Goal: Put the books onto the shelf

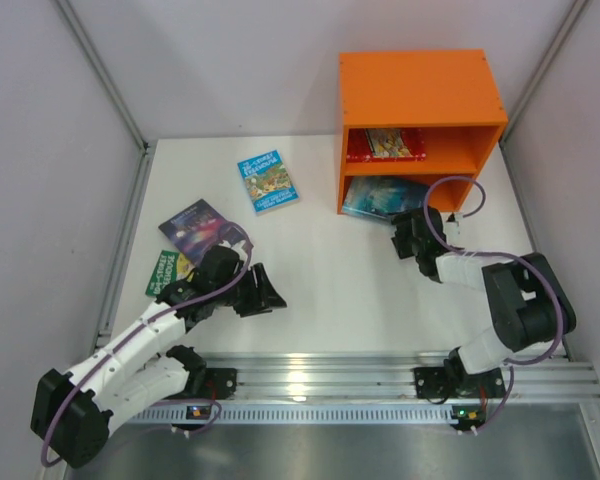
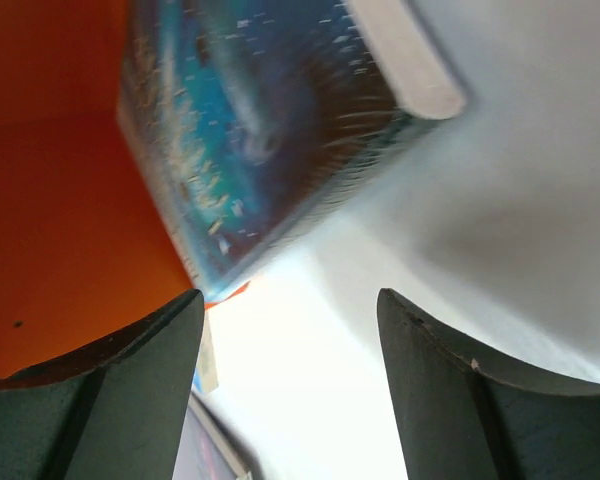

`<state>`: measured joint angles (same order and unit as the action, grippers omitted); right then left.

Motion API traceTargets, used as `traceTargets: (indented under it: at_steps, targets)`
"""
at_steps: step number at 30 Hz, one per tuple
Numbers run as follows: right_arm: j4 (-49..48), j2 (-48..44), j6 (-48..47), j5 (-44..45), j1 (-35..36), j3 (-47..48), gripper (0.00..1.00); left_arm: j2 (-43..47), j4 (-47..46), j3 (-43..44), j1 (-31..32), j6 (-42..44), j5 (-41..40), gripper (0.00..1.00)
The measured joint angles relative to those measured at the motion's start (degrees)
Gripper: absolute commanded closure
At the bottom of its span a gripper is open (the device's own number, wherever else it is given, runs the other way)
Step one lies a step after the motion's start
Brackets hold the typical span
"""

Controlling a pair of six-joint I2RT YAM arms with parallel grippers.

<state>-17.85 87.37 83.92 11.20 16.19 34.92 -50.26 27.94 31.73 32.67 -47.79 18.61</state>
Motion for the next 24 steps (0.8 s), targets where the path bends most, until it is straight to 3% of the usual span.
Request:
traceTargets:
  at_steps: [12,19,24]
  targets:
    - [-9.1,6.7,2.5,2.4,-2.6,-2.1,0.36,-0.6,0.0,0.0,0.0,0.1,0.0,0.47]
    - [-13.1,13.2,-0.9,0.9,-4.8,2.2,0.64,-2.1,0.0,0.0,0.0,0.8,-0.1,0.47]
    - [-17.1,16.5,-4.7,-2.3,-6.6,4.3,0.71,-3.2,0.0,0.0,0.0,1.0,-0.1,0.47]
